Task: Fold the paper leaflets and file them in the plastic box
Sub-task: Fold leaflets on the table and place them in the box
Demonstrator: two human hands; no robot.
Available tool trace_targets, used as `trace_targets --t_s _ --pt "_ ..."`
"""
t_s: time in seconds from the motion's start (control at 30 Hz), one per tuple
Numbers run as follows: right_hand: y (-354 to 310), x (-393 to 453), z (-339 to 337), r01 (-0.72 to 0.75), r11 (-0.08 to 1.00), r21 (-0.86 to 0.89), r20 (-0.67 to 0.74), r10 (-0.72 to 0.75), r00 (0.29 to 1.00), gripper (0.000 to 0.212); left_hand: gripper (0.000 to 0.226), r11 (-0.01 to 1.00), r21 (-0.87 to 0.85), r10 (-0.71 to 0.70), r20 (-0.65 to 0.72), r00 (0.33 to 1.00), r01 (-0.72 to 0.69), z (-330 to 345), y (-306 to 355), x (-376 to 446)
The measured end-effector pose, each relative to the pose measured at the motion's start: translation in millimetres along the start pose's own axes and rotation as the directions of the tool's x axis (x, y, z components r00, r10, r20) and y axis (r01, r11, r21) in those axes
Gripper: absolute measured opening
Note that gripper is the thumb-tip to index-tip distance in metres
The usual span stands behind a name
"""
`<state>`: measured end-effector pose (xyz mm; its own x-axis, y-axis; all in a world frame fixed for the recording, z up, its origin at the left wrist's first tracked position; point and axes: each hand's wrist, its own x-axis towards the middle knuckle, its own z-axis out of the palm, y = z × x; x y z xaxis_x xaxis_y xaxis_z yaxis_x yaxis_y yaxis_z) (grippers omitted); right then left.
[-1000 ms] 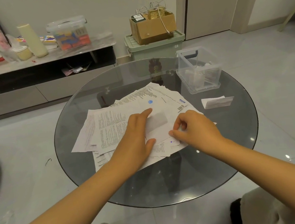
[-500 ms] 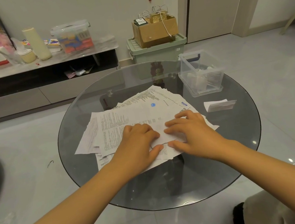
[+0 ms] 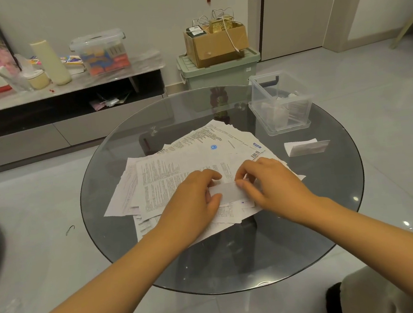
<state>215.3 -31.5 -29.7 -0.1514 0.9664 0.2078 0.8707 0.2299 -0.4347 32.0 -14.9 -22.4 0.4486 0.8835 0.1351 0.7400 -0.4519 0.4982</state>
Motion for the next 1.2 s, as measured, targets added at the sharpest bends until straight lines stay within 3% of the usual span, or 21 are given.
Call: trace_targets --t_s 0.2,0.37,0.67,0.83,1.1,1.2 --pt "2.3 2.9 5.3 -0.015 0.998 -0.063 0.074 0.020 0.997 0.035 0.044 0.990 0.116 -0.091 0.077 0.993 0.082 0.8 1.3 1.9" --pt "1.7 3.0 5.8 -0.012 0.997 -0.072 0.082 0.018 0.996 0.032 0.036 0.990 0.099 -0.111 0.085 0.990 0.103 -0.4 3.6 2.7" --pt "2.7 -0.2 -11.5 -0.156 0.968 0.195 0.143 0.129 0.981 0.016 0.017 0.991 -0.086 -0.093 0.074 0.993 0.099 0.6 17.8 14.4" --pt "17.5 -8.3 -30.1 -0.245 0.932 0.268 0.118 0.220 0.968 0.023 0.020 0.987 -0.149 -0.059 0.026 0.998 0.062 12.4 39.2 32.1" --pt "54.0 -20.9 -66.3 -0.324 0.930 0.171 -0.025 0.333 0.943 0.015 0.027 0.976 -0.218 0.027 -0.011 1.000 -0.029 37.9 76.1 63.3" --pt "71.0 -20.1 -72.4 -0.366 0.918 0.156 -0.092 0.382 0.919 0.016 0.014 0.966 -0.256 0.031 0.013 0.999 -0.027 49.5 87.9 78.5"
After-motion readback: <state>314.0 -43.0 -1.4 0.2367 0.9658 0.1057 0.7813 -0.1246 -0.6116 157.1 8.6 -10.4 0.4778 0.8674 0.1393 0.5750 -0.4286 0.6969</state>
